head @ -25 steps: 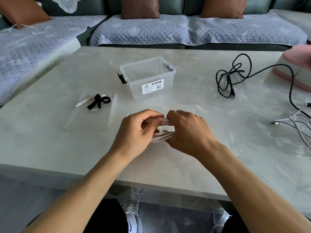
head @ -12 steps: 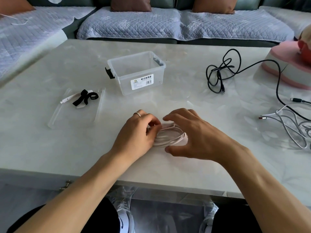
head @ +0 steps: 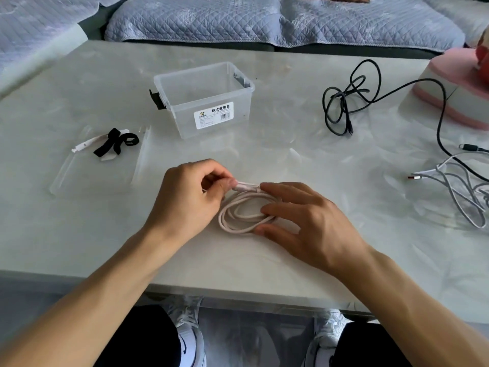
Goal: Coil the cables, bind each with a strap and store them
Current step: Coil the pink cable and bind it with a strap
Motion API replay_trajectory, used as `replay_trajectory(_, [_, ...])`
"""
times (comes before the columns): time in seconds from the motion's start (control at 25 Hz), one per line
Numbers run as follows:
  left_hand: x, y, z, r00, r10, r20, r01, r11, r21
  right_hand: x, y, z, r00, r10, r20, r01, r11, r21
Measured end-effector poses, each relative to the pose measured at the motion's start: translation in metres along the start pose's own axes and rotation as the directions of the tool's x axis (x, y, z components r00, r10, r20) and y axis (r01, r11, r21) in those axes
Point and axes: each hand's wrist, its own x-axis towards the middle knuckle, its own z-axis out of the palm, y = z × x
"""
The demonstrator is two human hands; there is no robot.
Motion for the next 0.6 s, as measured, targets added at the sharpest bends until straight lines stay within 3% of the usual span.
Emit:
replay_trajectory(0.12, [0.004, -0.005, -0.008, 0.998, -0.069, -0.007, 0.069, 0.997, -0.018, -0.002, -0.001, 0.001, 1.000, 0.013, 0.000, -0.013, 1.000, -0.016])
replay_trajectory(0.24, [0.002, -0.010, -0.013, 0.997, -0.070, 0.020, 0.068, 0.995, 0.075, -0.002, -0.001, 0.003, 1.000, 0.025, -0.005, -0.025, 1.000, -0.007])
replay_trajectory(0.4, [-0.006, -0.003, -0.009, 0.985, 0.093, 0.147, -0.106, 0.991, 0.083, -0.001, -0.002, 0.005, 0.999, 0.039, -0.008, -0.039, 0.999, 0.013])
replay_trajectory(0.6, [-0.010, -0.002, 0.008, 0.900, 0.330, 0.285, -0.362, 0.930, 0.067, -0.004, -0.001, -0.003, 0.995, 0.100, -0.024, -0.099, 0.995, 0.031])
